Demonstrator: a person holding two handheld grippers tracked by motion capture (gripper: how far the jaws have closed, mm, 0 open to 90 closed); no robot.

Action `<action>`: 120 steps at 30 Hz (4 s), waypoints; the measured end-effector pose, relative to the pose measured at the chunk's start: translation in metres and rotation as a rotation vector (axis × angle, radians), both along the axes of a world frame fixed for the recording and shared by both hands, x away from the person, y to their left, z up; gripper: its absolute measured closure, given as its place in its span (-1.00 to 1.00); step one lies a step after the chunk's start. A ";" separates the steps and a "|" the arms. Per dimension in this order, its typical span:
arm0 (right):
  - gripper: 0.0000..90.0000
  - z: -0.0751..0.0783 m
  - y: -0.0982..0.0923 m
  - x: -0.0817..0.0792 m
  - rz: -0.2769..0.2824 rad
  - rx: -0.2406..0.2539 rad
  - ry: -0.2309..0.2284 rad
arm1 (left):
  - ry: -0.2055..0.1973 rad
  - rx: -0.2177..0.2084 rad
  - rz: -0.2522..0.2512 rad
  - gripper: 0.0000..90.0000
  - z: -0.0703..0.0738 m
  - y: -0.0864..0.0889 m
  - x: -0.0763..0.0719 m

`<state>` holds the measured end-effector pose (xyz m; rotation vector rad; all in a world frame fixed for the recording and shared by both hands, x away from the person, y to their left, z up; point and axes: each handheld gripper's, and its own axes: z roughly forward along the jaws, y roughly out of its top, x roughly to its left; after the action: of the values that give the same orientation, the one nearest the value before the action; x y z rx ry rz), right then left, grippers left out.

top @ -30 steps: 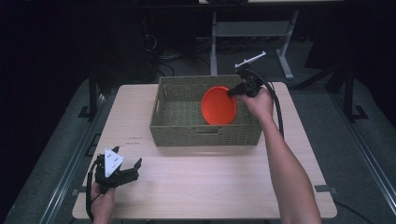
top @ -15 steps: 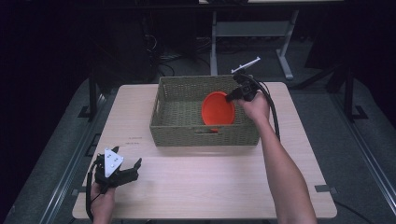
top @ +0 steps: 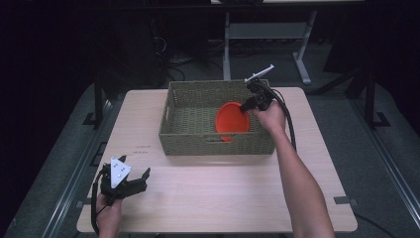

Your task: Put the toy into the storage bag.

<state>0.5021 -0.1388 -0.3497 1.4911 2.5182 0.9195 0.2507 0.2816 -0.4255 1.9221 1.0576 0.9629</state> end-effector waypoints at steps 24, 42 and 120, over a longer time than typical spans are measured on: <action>0.48 -0.007 -0.008 0.004 -0.018 -0.021 0.045 | 0.000 0.000 -0.002 -0.72 0.000 -0.001 0.001; 0.33 0.000 -0.017 -0.001 -0.025 0.020 0.035 | -0.003 -0.004 0.001 -0.72 0.000 0.000 0.000; -0.52 0.035 -0.051 -0.123 0.239 0.242 -0.078 | 0.004 0.000 0.002 -0.72 -0.001 -0.001 0.001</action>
<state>0.3796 -0.1896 -0.3144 1.1927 2.6454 1.3320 0.2517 0.2803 -0.4265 1.9245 1.0614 0.9606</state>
